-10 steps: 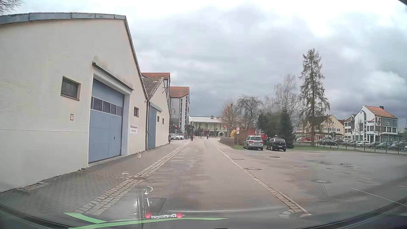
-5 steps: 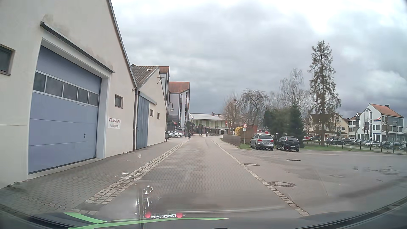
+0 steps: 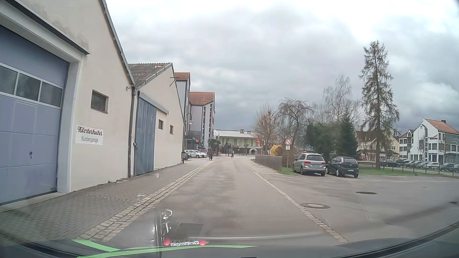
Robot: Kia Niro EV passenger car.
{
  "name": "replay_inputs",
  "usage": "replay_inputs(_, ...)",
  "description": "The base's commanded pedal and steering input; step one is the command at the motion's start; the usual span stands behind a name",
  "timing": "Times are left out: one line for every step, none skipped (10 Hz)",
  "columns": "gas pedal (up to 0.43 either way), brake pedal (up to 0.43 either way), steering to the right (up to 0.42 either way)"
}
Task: Follow the waypoints while adhering to traffic rules and regulations
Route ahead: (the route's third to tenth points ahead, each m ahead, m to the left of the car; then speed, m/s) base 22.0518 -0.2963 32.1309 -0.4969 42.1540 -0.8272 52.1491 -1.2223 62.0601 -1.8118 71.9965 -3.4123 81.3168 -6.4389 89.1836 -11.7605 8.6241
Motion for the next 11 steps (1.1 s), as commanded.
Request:
replay_inputs(0.118, 0.000, 0.000)
replay_inputs(0.118, 0.000, 0.000)
replay_inputs(0.118, 0.000, 0.000)
replay_inputs(0.118, 0.000, 0.001)
replay_inputs(0.118, 0.000, 0.002)
replay_inputs(0.118, 0.000, 0.002)
replay_inputs(0.118, 0.000, 0.003)
replay_inputs(0.118, 0.000, 0.003)
replay_inputs(0.118, 0.000, 0.003)
replay_inputs(0.118, 0.000, 0.003)
replay_inputs(0.118, 0.000, 0.002)
